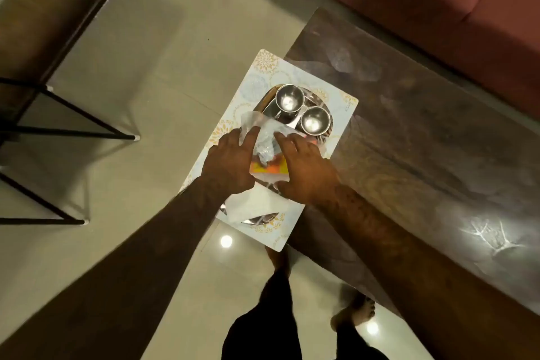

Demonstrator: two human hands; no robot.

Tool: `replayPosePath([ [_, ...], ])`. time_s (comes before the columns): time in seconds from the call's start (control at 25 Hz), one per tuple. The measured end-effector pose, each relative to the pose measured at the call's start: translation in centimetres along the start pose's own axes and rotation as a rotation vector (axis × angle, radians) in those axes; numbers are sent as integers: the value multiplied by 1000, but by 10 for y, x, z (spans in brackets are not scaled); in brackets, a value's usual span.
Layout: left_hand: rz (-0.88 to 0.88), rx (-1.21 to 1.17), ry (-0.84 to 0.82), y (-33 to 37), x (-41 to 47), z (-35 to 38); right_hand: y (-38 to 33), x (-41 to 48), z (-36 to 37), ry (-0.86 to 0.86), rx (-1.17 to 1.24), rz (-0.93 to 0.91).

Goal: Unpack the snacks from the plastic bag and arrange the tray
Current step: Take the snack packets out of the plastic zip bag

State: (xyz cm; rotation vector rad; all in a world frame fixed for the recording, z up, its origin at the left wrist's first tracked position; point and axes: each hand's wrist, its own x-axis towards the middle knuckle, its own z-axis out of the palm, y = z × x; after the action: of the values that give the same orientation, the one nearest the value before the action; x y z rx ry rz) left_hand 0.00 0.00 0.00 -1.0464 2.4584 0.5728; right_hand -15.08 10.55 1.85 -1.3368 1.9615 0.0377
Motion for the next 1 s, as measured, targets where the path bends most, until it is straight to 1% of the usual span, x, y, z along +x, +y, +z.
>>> replayPosePath([
  [0.08,27,-54,22,-2,4,5,-3,8,5,-5,10,19],
  [0.2,35,-154,106,-2,6,13,-5,14,16,-1,-39,66],
  [0.36,14,-374,186,-2,14,10,-8,17,29,14,-56,111],
  [0.44,8,-531,184,-1,19,7,-10,19,31,37,-38,142],
  [0.56,1,-887,187,1,21,-1,-9,20,28,56,-25,156],
  [0.64,-83,-1066,227,0,22,-7,-7,18,21,84,-37,136],
  [0.84,-472,-1459,316,-6,20,-25,-2,11,1,176,-17,68],
  [0.92,-567,-1476,278,-9,17,-29,-3,7,-6,218,13,70],
  [0.96,-584,-1486,224,-8,13,-30,-4,4,-9,232,44,78],
  [1.0,-583,-1501,134,-8,10,-31,-6,1,-12,243,86,89],
])
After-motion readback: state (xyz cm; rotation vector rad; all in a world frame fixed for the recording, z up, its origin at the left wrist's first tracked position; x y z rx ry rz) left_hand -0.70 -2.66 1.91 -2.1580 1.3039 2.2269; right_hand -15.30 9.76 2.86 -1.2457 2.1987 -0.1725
